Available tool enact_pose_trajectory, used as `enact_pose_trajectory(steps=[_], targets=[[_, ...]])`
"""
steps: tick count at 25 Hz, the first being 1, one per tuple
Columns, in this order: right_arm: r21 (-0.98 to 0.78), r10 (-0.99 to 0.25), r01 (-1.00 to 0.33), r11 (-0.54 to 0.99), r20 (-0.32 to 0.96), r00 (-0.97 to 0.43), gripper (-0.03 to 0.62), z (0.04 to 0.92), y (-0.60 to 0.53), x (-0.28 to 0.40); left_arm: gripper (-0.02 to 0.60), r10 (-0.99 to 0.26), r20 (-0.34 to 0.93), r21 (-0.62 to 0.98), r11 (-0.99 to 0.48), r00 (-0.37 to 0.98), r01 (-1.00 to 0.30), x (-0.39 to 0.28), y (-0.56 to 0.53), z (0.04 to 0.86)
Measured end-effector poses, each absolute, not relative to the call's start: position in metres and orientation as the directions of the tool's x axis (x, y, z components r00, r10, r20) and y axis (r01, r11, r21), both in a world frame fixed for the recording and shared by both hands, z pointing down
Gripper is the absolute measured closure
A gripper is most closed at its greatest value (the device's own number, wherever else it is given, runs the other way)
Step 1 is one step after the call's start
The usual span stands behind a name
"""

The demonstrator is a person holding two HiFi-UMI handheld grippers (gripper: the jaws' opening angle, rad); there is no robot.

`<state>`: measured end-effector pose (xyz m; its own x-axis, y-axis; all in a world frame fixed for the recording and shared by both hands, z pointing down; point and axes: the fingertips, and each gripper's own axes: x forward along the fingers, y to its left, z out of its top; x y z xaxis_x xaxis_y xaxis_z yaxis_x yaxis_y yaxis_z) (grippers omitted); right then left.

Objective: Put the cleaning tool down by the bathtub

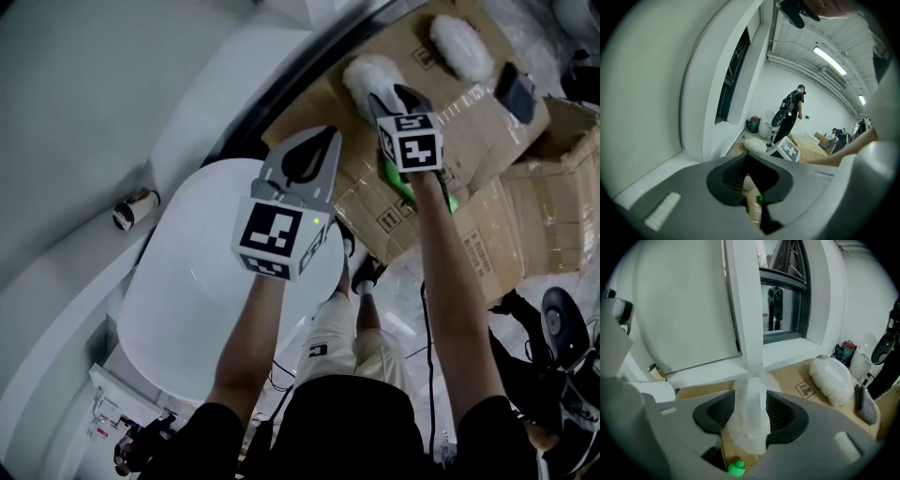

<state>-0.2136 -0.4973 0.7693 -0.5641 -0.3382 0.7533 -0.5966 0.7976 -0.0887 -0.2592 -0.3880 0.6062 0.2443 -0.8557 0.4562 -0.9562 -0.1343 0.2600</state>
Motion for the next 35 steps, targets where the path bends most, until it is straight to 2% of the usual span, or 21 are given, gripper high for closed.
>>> enact_pose_trajectory(steps=[21,35], targets=[[-0.082,-0.4,-0.591,0.802,0.661,-0.635,0.401,0.661,-0.427,-0.169,0.583,-0.894,0.411,0.239,-0.086,0.181,-0.967,-0.216,-0.322,0.542],[-0.075,-0.455,-0.603,0.794,0.584,-0.672,0.401,0.579,-0.354,-0.074,0.583,-0.914,0.363,0.21,-0.107,0.179,-0.972,-0.133,-0.262,0.481]])
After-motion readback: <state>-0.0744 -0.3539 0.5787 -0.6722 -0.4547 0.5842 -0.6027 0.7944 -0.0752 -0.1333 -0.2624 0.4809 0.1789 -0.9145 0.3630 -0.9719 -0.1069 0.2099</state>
